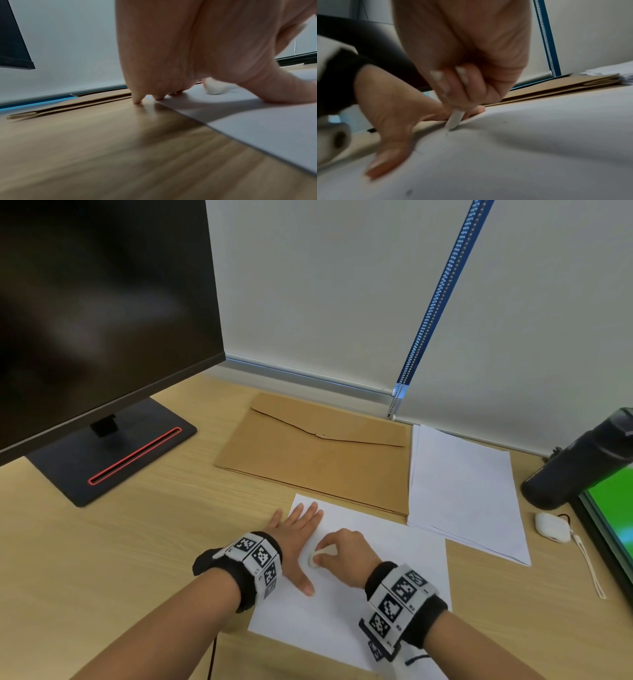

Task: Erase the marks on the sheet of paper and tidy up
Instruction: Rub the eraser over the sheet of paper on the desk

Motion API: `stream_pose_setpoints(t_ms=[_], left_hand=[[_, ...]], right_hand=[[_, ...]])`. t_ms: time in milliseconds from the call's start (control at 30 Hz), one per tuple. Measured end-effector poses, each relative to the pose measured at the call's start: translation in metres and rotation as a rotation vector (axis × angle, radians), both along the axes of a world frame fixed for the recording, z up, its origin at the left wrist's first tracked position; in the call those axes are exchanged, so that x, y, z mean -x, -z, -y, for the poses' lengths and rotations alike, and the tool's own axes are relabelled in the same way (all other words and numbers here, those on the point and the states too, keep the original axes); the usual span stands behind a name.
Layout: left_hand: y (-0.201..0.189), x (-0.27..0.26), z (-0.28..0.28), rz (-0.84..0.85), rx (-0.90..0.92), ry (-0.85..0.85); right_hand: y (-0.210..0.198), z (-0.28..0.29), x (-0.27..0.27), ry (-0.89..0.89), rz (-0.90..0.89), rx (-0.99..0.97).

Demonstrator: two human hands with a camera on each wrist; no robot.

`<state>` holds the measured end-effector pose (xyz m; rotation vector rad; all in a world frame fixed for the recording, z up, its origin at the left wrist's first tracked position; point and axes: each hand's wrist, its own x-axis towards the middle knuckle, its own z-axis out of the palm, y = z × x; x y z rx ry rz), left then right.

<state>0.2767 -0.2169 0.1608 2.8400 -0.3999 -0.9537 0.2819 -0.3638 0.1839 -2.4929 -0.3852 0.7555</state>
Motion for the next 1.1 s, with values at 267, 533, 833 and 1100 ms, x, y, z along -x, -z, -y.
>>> stream_pose_setpoints(t_ms=[267, 533, 833, 1100], left_hand=[[0.000, 0.001, -0.001, 0.015, 0.026, -0.003], [-0.003, -0.003, -0.016, 0.123, 0.202, -0.099], [-0.005, -0.010, -0.015, 0.036, 0.038, -0.086], [-0.003, -0.012, -0.015, 0.030, 0.038, -0.083]], right_hand=[[0.006, -0.008, 0.005, 0.072, 0.084, -0.044], [-0.001, 0.013, 0.007, 0.104, -0.229, -0.188], [-0.004, -0.008, -0.033, 0.203, -0.177, -0.176], [0.012, -0.010, -0.025, 0.097, 0.104, -0.085]])
